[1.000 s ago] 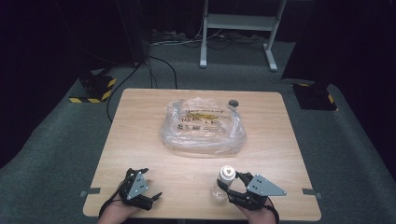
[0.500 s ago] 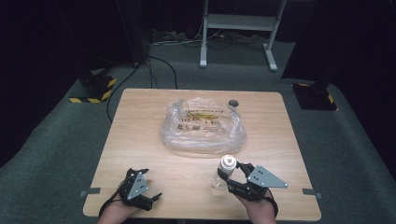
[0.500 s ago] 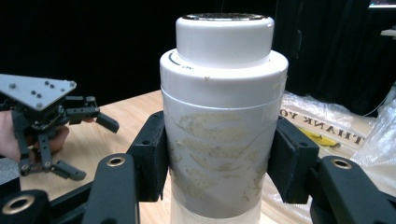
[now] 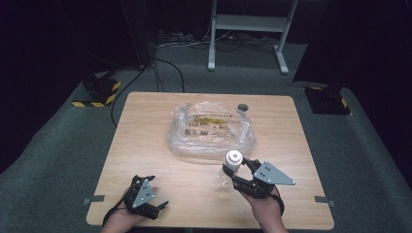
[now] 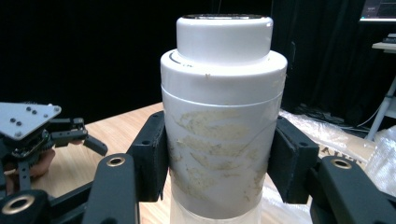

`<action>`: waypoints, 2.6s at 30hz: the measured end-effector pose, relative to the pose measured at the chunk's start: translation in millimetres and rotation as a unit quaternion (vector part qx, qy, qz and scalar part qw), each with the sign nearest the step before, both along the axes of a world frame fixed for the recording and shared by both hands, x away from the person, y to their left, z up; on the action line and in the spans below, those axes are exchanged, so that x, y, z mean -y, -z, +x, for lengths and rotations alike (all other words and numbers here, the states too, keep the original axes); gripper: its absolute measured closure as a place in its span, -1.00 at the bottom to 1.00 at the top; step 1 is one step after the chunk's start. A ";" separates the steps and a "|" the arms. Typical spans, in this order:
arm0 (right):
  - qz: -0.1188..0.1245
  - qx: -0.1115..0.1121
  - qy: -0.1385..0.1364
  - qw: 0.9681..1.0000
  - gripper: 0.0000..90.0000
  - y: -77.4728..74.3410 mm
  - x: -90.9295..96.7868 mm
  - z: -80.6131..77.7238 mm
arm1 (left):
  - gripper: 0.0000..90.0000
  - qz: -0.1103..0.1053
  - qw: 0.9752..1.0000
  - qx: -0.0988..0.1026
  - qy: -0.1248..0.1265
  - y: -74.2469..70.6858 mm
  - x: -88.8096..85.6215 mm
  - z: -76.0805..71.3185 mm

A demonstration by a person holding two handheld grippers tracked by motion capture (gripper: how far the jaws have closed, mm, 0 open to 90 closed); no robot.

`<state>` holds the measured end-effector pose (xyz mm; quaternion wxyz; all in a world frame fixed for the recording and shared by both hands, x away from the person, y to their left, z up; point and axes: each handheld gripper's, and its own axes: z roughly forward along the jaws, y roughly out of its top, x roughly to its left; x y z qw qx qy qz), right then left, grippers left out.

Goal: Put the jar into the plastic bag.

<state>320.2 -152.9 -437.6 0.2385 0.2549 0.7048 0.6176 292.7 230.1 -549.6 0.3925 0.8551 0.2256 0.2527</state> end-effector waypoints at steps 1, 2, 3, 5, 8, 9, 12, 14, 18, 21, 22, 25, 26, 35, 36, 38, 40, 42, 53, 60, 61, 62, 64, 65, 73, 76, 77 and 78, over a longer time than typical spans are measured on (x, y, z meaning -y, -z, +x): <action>0.000 0.000 0.000 1.000 0.02 0.0 0.0 0.0 | -0.97 -0.001 1.000 0.000 0.000 0.0 -0.2 0.1; 0.000 0.002 0.001 1.000 0.02 -1.4 -1.6 2.6 | -0.97 -0.003 1.000 0.000 -0.001 -0.1 -0.5 0.1; 0.000 0.002 0.001 1.000 0.02 -1.4 -1.6 2.6 | -0.97 -0.003 1.000 0.000 -0.001 -0.1 -0.5 0.1; 0.000 0.005 0.003 1.000 0.02 -3.0 -3.1 5.6 | -0.97 -0.003 1.000 0.000 -0.001 -0.2 -0.8 0.1; 0.001 0.010 0.009 1.000 0.02 -6.8 -5.6 12.0 | -0.97 -0.004 1.000 0.000 -0.001 -0.3 -0.9 0.1; 0.001 0.011 0.010 1.000 0.02 -7.5 -6.0 13.4 | -0.97 -0.005 1.000 0.000 -0.001 -0.3 -0.9 0.2; 0.003 0.014 0.015 1.000 0.02 -10.0 -7.5 18.2 | -0.97 -0.005 1.000 0.000 -0.001 -0.3 -1.1 0.2; 0.005 0.013 0.019 1.000 0.02 -11.1 -8.2 20.4 | -0.97 -0.006 1.000 0.000 0.000 -0.3 -1.2 0.2; 0.007 0.018 0.023 1.000 0.02 -13.0 -9.4 25.4 | -0.97 -0.005 1.000 -0.001 0.000 -0.3 -1.1 0.2; 0.009 0.018 0.028 0.999 0.02 -14.9 -11.7 30.4 | -0.97 -0.003 1.000 -0.001 0.003 -0.2 -0.7 0.0; 0.009 0.018 0.028 0.999 0.02 -14.9 -11.7 30.4 | -0.97 -0.003 1.000 -0.001 0.003 -0.2 -0.7 0.0; 0.010 0.021 0.031 0.999 0.02 -16.2 -13.2 34.6 | -0.97 -0.005 1.000 -0.001 0.003 -0.3 -1.0 0.0; 0.011 0.022 0.032 0.999 0.02 -17.4 -14.5 37.6 | -0.97 -0.006 1.000 -0.001 0.002 -0.3 -1.1 0.0; 0.015 0.036 0.041 0.998 0.02 -24.8 -20.1 48.2 | -0.97 -0.009 1.000 -0.001 0.004 -0.5 -1.9 0.3; 0.016 0.037 0.043 0.998 0.02 -26.2 -21.0 50.2 | -0.97 -0.009 1.000 -0.001 0.005 -0.4 -1.7 0.2; 0.018 0.039 0.045 0.998 0.02 -28.1 -22.3 53.0 | -0.97 -0.008 1.000 -0.001 0.005 -0.4 -1.6 0.0; 0.018 0.041 0.047 0.998 0.02 -29.3 -23.2 54.4 | -0.97 -0.008 1.000 -0.001 0.006 -0.4 -1.6 0.0; 0.019 0.044 0.051 0.998 0.02 -32.2 -25.0 57.6 | -0.97 -0.010 1.000 -0.002 0.006 -0.4 -1.7 0.0; 0.029 0.053 0.069 0.996 0.02 -38.4 -31.2 71.2 | -0.97 -0.012 1.000 -0.002 0.007 -0.7 -2.5 0.0; 0.031 0.055 0.084 0.994 0.02 -39.0 -35.0 82.7 | -0.97 -0.012 1.000 -0.002 0.009 -0.8 -2.7 0.0; 0.032 0.055 0.086 0.994 0.02 -39.2 -35.8 85.0 | -0.97 -0.012 1.000 -0.002 0.009 -0.8 -2.7 0.0; 0.031 0.056 0.088 0.994 0.02 -39.3 -36.7 87.3 | -0.97 -0.012 1.000 -0.002 0.009 -0.8 -2.8 0.1; 0.031 0.056 0.090 0.994 0.02 -39.2 -38.3 90.9 | -0.97 -0.013 1.000 -0.002 0.009 -0.8 -3.0 0.1; 0.030 0.054 0.094 0.994 0.02 -39.0 -40.3 94.9 | -0.97 -0.014 1.000 -0.001 0.009 -0.9 -3.2 -0.1; 0.026 0.053 0.099 0.993 0.02 -38.3 -47.6 110.9 | -0.97 -0.012 1.000 0.000 0.010 -0.7 -2.7 -0.3; 0.026 0.052 0.101 0.993 0.02 -38.6 -49.6 114.5 | -0.97 -0.013 1.000 0.000 0.010 -0.9 -3.1 -0.1; 0.025 0.052 0.102 0.993 0.02 -38.9 -50.8 116.5 | -0.97 -0.013 1.000 -0.001 0.010 -0.9 -3.1 -0.1; 0.024 0.054 0.102 0.993 0.02 -39.0 -51.6 118.6 | -0.97 -0.014 1.000 -0.001 0.010 -0.9 -3.2 -0.2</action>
